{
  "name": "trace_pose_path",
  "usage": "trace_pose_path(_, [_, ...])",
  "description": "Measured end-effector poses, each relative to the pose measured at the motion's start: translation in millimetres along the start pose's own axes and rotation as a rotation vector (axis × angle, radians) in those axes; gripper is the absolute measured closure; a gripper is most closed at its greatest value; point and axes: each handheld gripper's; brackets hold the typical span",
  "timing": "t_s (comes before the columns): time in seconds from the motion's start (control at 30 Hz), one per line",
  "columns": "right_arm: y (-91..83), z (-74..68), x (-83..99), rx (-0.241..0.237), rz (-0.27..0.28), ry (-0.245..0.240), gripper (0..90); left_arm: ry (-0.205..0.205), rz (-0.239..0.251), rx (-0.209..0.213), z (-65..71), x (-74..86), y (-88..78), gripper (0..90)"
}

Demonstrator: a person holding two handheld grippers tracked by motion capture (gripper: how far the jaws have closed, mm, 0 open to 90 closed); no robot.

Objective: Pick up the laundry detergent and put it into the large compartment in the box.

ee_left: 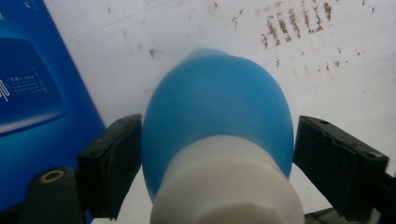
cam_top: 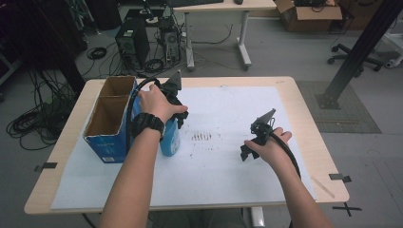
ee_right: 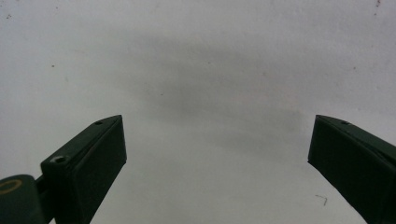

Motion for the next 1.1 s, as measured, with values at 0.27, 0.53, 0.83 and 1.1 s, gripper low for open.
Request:
trace_pose_path(0.27, [-0.3, -1.4, -0.3, -0.002, 0.001, -0.002, 4.3, 0.001, -0.001, -0.004, 0.0, -0.2, 0.2, 21.7])
trace_pose_path(0.53, [-0.2, -1.7, -0.4, -0.002, -0.002, -0.001, 4.4, 0.005, -0.002, -0.004, 1.1, -1.1, 0.3, 25.2])
trace_pose_path(0.83, [-0.9, -0.4, 0.5, -0.005, -0.001, 0.002, 4.3, 0.011, -0.008, -0.015, 2.3, -1.6, 0.2, 28.8])
trace_pose_path(1.1, [-0.2, 0.0, 0.7, -0.005, -0.001, 0.003, 4.3, 0.005, -0.007, -0.023, 0.4, -1.1, -1.1, 34.5])
Point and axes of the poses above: each handheld gripper's, and its own axes: y roughly forward along the jaws, x roughly out of its underside, z roughly to its right, and after that the axes turned 3 degrees about y, right-handed
